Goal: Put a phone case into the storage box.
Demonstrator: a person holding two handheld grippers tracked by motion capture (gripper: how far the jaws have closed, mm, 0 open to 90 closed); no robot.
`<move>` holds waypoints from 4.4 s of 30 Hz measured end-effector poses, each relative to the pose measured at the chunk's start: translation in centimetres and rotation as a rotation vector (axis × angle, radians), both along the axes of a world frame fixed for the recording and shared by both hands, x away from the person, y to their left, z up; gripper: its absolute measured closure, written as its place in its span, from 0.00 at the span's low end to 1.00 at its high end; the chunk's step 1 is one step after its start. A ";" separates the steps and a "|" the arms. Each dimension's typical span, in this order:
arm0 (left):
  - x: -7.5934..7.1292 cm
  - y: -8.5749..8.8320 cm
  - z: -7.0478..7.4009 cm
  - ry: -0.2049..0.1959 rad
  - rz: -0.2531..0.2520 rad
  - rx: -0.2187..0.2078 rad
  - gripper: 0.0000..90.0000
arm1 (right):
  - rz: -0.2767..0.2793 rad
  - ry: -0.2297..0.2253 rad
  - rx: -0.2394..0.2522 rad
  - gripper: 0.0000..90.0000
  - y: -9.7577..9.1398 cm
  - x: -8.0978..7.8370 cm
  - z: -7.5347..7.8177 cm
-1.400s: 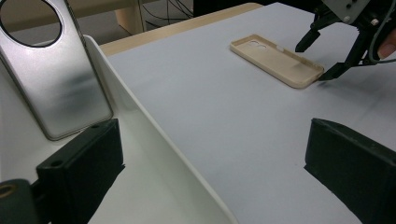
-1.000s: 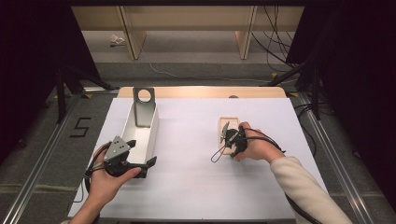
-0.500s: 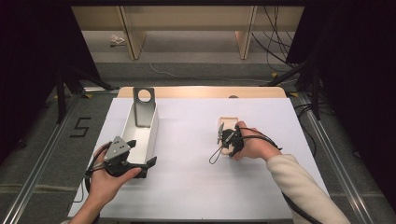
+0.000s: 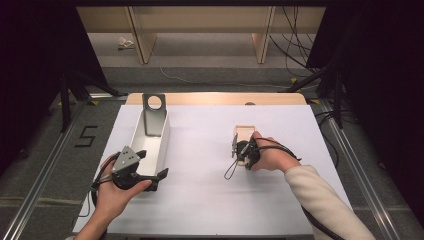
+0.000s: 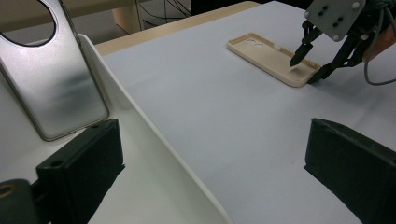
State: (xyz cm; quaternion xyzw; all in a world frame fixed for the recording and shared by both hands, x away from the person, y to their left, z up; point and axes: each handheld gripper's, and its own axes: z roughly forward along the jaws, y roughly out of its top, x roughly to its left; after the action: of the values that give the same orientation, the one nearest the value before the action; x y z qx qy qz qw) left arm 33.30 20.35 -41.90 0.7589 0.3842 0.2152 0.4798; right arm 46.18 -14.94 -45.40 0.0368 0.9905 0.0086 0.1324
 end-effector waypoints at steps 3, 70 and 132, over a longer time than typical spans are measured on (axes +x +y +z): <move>0.0 0.0 0.0 0.000 0.000 0.001 0.04 | 0.012 0.013 -0.008 0.71 0.1 -0.2 0.0; 0.0 0.0 0.0 -0.007 0.003 -0.004 0.04 | -0.014 -0.028 0.247 0.98 -2.1 -2.4 1.6; 3.7 -3.0 1.8 -0.032 -0.040 -0.008 0.12 | 0.092 0.016 0.693 0.98 -1.1 -8.7 3.5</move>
State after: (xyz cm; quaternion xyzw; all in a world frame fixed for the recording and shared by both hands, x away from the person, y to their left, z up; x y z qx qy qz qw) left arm 36.95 17.31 -40.08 0.7608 0.3622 0.2163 0.4932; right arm 37.53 -15.99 -41.88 0.0351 0.9304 0.3499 0.1036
